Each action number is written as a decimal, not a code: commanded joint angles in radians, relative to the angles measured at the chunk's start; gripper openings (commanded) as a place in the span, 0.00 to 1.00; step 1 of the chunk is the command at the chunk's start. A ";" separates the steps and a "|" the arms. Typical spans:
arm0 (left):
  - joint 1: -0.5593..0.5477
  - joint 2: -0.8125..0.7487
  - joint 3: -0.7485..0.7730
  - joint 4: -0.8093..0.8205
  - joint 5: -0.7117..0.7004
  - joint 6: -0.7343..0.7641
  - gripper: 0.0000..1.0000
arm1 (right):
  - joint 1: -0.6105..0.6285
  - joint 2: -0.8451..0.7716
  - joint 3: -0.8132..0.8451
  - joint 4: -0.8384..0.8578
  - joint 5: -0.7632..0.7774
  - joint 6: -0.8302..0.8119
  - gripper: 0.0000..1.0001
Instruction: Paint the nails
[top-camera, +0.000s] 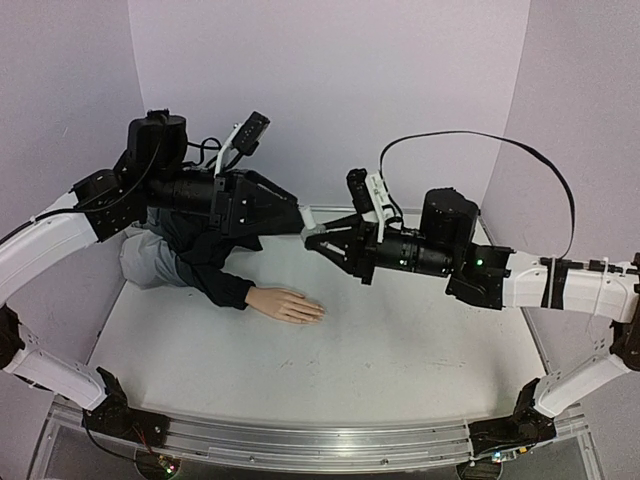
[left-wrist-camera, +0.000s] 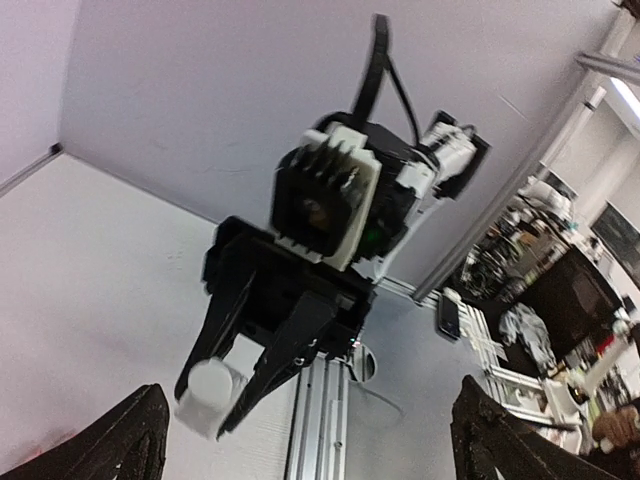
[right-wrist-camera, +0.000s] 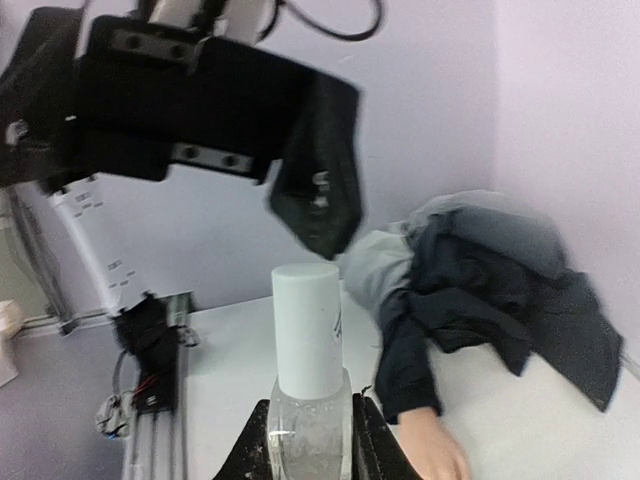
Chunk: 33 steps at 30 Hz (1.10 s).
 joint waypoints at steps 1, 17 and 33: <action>0.005 -0.049 -0.003 -0.013 -0.295 -0.133 0.99 | 0.075 -0.021 0.016 0.126 0.490 -0.031 0.00; 0.001 0.029 0.019 -0.013 -0.392 -0.227 0.54 | 0.258 0.159 0.166 0.207 0.965 -0.148 0.00; -0.010 0.057 0.041 -0.010 -0.435 -0.184 0.31 | 0.268 0.208 0.209 0.214 0.930 -0.167 0.00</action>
